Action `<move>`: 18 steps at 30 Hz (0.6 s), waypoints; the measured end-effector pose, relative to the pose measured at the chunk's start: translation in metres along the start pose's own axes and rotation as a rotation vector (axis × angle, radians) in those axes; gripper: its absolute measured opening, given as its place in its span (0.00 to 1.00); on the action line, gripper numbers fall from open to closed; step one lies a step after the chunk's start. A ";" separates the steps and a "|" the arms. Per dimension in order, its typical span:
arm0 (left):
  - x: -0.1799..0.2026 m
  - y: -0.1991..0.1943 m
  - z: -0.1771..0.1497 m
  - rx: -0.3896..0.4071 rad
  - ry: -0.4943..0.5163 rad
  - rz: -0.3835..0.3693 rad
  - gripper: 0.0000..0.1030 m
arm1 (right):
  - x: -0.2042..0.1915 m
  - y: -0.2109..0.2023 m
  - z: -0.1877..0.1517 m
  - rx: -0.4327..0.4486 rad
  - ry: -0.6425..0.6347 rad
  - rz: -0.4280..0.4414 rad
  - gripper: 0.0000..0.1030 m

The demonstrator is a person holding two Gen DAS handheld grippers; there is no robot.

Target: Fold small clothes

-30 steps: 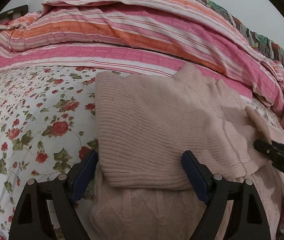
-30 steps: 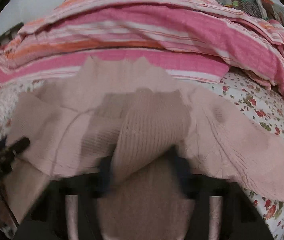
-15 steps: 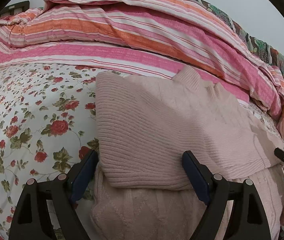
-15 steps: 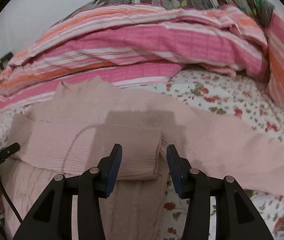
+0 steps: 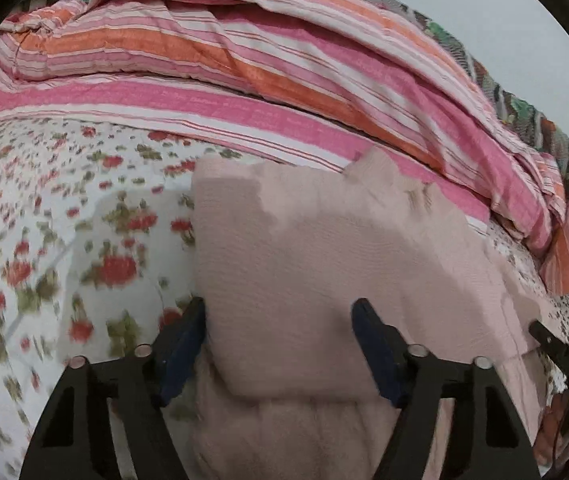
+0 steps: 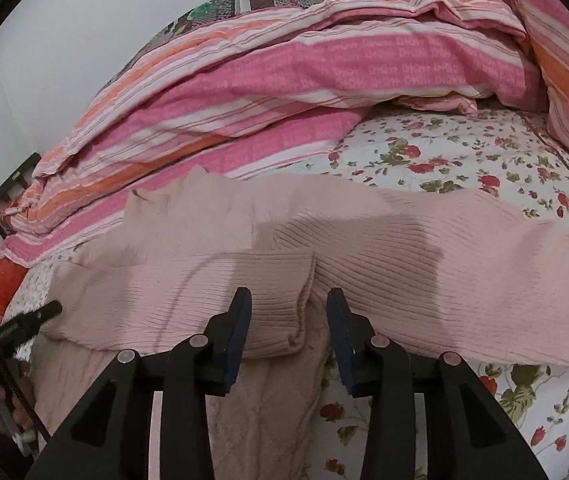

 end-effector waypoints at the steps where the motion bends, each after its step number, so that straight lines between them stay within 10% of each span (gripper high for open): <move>1: -0.002 0.002 0.005 -0.003 -0.003 0.015 0.65 | -0.001 -0.001 -0.001 0.003 -0.009 -0.001 0.39; 3: -0.009 0.012 0.012 -0.011 -0.022 0.040 0.56 | -0.004 -0.002 -0.002 0.010 -0.025 -0.004 0.41; 6: -0.020 0.013 0.012 0.024 -0.058 0.025 0.14 | -0.005 -0.003 -0.002 0.013 -0.040 -0.005 0.42; 11: -0.029 0.002 0.004 0.059 -0.111 0.068 0.20 | -0.006 -0.001 -0.003 0.012 -0.048 -0.027 0.42; 18: 0.004 -0.018 -0.006 0.059 0.058 0.142 0.32 | -0.017 0.007 -0.008 0.008 -0.131 -0.132 0.42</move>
Point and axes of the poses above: each gripper's, at about its wrist camera, not at the fingertips, and y roughly the way its jaws point, x to its right, z to its top, the point moved 1 cm from there along y, roughly the way its jaws point, and after that the axes turned 10 degrees about y, right-handed, at the moved point
